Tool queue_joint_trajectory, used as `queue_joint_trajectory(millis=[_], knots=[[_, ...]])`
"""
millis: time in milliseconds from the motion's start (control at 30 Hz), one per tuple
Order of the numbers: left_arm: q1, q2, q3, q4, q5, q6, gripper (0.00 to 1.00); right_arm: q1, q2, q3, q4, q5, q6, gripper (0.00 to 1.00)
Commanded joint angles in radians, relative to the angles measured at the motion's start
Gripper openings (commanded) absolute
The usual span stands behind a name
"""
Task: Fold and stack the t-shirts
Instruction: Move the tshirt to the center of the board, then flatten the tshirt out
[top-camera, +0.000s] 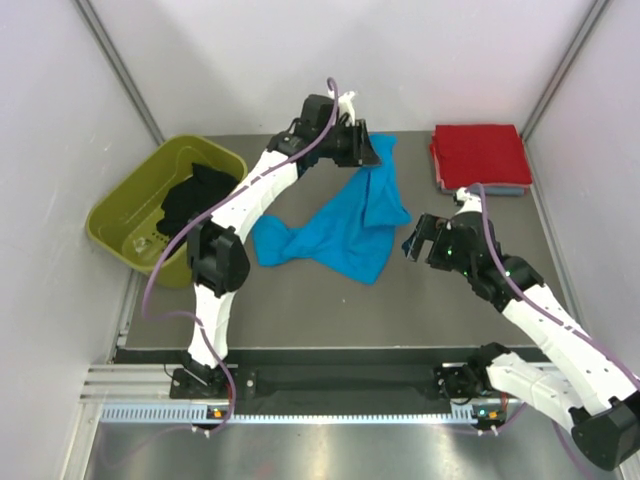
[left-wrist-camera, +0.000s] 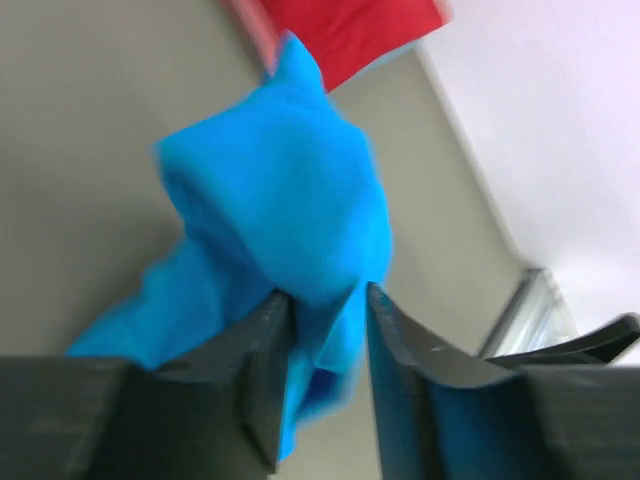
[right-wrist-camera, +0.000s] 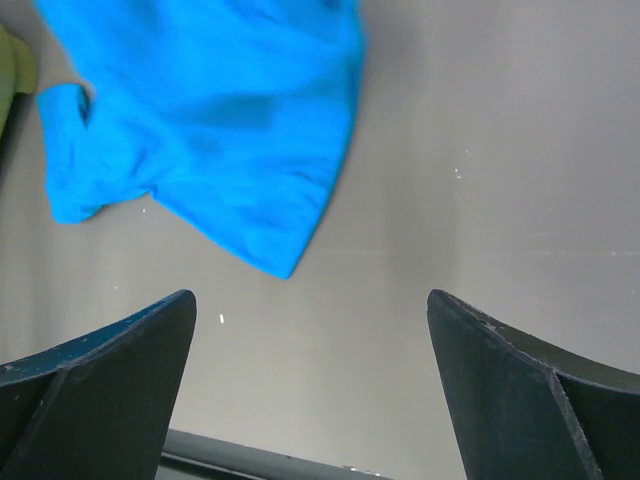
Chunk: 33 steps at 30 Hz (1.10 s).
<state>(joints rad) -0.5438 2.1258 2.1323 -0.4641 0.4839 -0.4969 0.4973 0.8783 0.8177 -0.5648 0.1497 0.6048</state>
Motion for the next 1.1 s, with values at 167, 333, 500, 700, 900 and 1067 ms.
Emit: queue_joint_trajectory(millis=[167,333,500,700,900,1067], knots=[[-0.001,-0.331,-0.346,-0.203,-0.341,0.156,0.47,0.007,0.059,-0.067,0.045,-0.001,0.111,0.96],[-0.002,-0.568,-0.693,-0.197,-0.473,0.159,0.51,0.007,0.163,-0.110,0.178,-0.093,0.139,0.87],[-0.001,-0.750,-0.900,-0.217,-0.388,0.126,0.50,0.018,0.289,-0.164,0.313,-0.139,0.211,0.73],[0.002,-0.923,-1.054,-0.168,-0.425,0.089,0.50,0.076,0.465,-0.210,0.511,-0.159,0.322,0.68],[-0.001,-1.043,-1.172,-0.118,-0.412,0.052,0.50,0.130,0.591,-0.186,0.608,-0.067,0.351,0.53],[-0.001,-1.106,-1.250,-0.074,-0.344,0.028,0.49,0.135,0.596,-0.180,0.612,-0.029,0.378,0.21]])
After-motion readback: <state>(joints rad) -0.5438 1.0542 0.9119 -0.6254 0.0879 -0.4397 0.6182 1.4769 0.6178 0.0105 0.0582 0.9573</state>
